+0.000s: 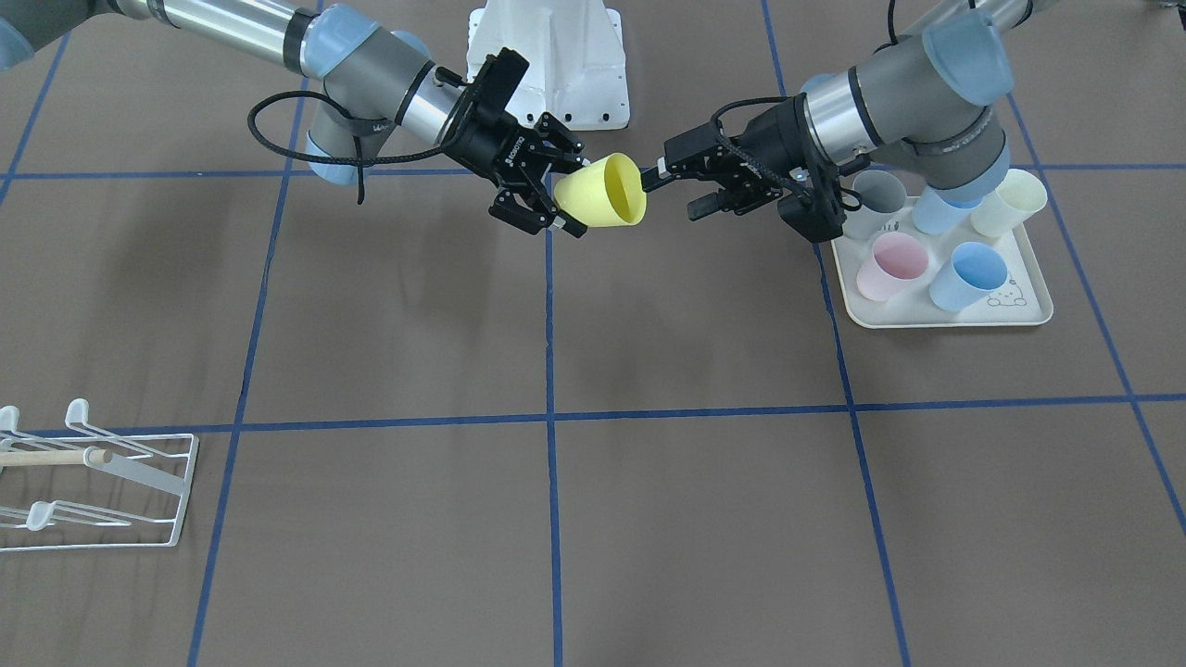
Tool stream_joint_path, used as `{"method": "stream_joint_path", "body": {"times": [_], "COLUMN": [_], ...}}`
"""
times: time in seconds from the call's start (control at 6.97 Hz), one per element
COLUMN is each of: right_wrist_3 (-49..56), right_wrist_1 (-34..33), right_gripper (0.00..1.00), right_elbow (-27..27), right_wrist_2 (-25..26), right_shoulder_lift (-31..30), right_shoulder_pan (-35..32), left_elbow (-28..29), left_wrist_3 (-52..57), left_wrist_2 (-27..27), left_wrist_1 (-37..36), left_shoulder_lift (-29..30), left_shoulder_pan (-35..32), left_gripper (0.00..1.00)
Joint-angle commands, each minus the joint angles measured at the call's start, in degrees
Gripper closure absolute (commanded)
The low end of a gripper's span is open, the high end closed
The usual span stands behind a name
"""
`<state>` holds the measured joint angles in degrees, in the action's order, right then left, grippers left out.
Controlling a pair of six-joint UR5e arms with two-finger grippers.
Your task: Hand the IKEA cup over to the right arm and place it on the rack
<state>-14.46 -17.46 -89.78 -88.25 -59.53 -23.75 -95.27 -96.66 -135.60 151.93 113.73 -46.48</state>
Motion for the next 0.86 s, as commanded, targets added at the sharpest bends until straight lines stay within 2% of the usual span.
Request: {"method": "stream_joint_path", "body": {"times": [0.0,0.29,0.43,0.72], "right_wrist_3": [2.14,12.21,18.62,38.95], "right_wrist_1": [-13.22,-39.52,-50.54,-65.7], "right_gripper": [0.56,0.6,0.61,0.62], "right_elbow": [-3.27,-13.79,-17.76,-21.48], "right_wrist_2": [-0.25,0.27,0.27,0.18], "right_shoulder_lift": [-0.41,-0.06,0.2,0.21], "right_shoulder_pan": [-3.83,-6.91,-10.06,-18.48], "left_elbow": [-0.53,-1.76,-2.11,-2.38], "left_wrist_3": [11.5,28.02,37.15,57.1], "left_wrist_2": [0.33,0.86,0.86,0.77], "left_wrist_1": [-10.89,-24.94,-29.28,-33.36], "left_shoulder_lift": [-0.26,-0.52,-1.66,-8.22], "left_shoulder_pan": [-3.24,-7.55,-11.05,-19.74], "left_gripper": [0.0,0.0,0.0,0.0]}}
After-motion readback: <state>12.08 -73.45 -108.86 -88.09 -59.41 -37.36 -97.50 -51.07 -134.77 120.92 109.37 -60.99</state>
